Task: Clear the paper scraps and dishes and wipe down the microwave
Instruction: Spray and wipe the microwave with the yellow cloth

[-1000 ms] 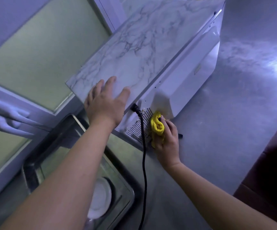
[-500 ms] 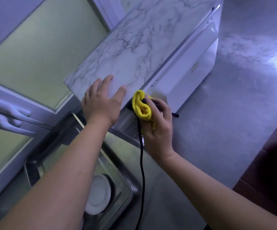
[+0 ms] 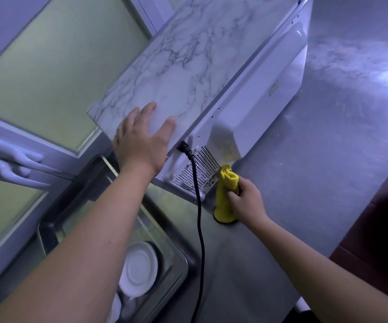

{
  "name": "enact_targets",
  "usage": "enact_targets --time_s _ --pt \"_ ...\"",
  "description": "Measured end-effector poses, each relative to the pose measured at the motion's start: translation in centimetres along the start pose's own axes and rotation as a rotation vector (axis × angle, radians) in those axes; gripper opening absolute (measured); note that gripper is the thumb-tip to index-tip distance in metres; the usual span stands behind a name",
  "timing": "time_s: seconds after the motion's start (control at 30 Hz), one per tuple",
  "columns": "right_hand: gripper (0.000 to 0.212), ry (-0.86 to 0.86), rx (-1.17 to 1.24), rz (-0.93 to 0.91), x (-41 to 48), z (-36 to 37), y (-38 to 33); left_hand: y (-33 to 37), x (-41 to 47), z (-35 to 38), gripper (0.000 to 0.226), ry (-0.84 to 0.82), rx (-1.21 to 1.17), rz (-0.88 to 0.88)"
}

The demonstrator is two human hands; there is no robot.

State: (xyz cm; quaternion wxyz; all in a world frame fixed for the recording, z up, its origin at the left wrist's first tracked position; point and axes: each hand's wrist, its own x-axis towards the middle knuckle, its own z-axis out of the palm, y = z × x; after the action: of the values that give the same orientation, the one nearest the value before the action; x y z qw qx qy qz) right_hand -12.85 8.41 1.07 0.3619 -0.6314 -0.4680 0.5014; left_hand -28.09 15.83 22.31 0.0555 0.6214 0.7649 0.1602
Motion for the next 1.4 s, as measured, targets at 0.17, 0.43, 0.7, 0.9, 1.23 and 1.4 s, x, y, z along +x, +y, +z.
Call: enact_targets --time_s 0.17,0.43,0.7,0.9,1.23,1.4 --pt "0.031 -0.245 -0.070 -0.047 -3.2 -1.8 0.6 0.0 -0.2 0.0 0.064 0.001 -0.023 0.002" --pt "0.056 0.193 0.287 -0.589 -3.4 -0.6 -7.3 -0.2 -0.1 0.0 0.065 0.008 -0.058 -0.008" --pt "0.052 0.380 -0.002 -0.712 -1.4 2.4 -2.8 0.0 -0.1 -0.1 0.064 0.017 -0.061 0.001" --pt "0.041 0.101 -0.195 -0.463 -2.5 1.7 0.7 0.0 -0.1 0.0 0.061 0.035 -0.084 0.000" --pt "0.057 0.298 0.093 -0.642 -3.1 1.2 -6.1 -0.1 0.0 0.1 0.061 0.046 -0.108 -0.015" --pt "0.062 0.309 -0.033 -0.638 -2.7 2.2 -4.2 0.0 0.0 0.0 0.060 0.049 -0.098 -0.017"
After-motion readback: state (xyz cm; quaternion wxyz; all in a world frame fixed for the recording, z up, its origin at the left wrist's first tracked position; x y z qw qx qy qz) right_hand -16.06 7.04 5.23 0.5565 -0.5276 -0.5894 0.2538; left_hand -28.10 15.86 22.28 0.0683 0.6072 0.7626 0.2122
